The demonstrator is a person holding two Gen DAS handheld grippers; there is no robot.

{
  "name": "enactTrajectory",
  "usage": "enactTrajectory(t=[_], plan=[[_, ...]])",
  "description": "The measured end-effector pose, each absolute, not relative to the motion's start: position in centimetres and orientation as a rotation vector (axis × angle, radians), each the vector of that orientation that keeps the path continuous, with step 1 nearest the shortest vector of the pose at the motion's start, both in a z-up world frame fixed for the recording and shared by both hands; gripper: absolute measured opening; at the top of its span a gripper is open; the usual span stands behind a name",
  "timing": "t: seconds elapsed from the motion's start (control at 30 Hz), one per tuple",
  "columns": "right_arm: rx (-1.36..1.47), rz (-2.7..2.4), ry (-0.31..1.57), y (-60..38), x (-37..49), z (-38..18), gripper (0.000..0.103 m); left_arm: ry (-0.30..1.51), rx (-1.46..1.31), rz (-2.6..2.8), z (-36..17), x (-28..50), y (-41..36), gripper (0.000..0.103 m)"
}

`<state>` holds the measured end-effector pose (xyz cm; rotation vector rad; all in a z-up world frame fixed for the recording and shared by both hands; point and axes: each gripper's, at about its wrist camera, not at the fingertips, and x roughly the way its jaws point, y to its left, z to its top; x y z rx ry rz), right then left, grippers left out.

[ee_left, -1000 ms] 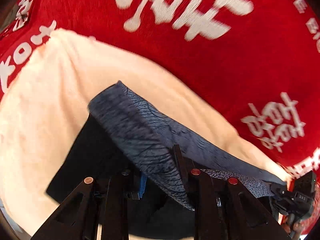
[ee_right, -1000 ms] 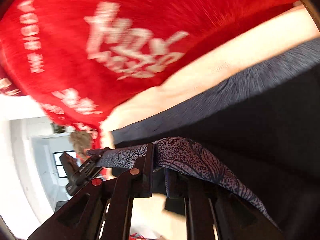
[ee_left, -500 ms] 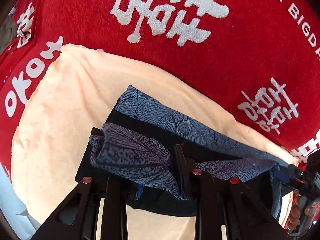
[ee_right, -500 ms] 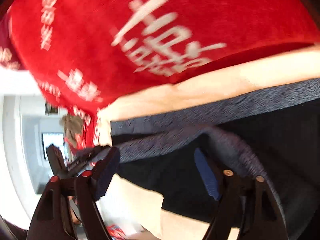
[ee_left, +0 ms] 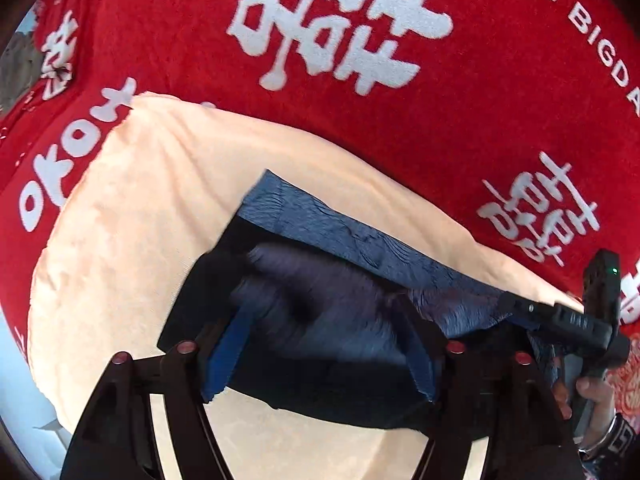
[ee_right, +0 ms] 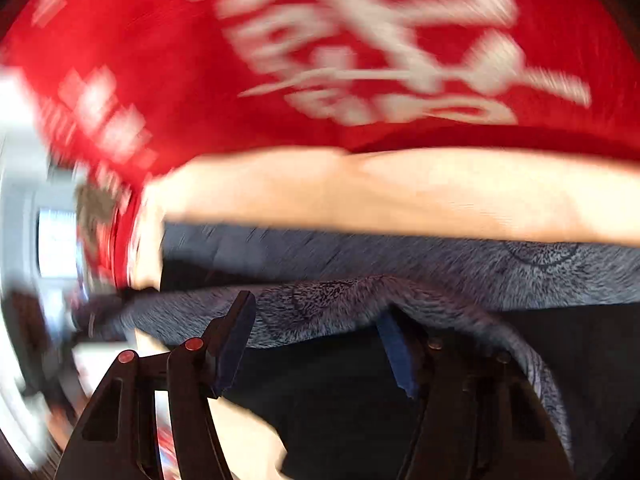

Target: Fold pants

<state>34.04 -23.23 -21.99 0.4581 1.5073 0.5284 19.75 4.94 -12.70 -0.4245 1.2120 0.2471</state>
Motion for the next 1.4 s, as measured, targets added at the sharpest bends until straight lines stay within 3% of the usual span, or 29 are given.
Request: enactTrajectory(t=[0.1,0.4,0.53,0.57,0.67,0.73,0.93,1.03,1.4], plan=[[0.556,0.51,1.518,-23.7,34.5,-22.6,0.066,1.223,-0.455,0.267,-13.0,19.6,5.4,0.072],[0.281,0.57,1.445,-22.0,32.3,-20.3,0.066,1.25,-0.203,0.259,-15.5,23.2,2.4,0.072],[0.387,0.509,1.462,-24.0,33.3,-21.6,0.053,1.334,-0.179,0.342,-20.7,24.6,3.2,0.072],[0.424,0.511,1.46,-24.7,33.1,-21.4,0.053,1.304,-0.166,0.353,-20.8,24.3,3.3,0.078],[0.409,0.509,1.443,-26.0,32.0,-19.9,0.058,1.328,-0.161,0.367,-20.1,23.6,2.9,0.078],[0.406,0.518,1.432,-27.7,30.4,-18.7,0.068,1.361,-0.155,0.363,-19.3,22.8,2.3,0.078],[0.465,0.49,1.467,-33.3,24.9,-17.0,0.07,1.44,-0.154,0.326,-17.8,20.0,-1.8,0.078],[0.492,0.473,1.47,-35.0,22.2,-16.2,0.079,1.457,-0.165,0.274,-17.3,18.8,-4.9,0.078],[0.591,0.3,1.402,-41.3,12.5,-13.8,0.079,1.448,0.007,0.072,-14.8,15.4,-15.4,0.078]])
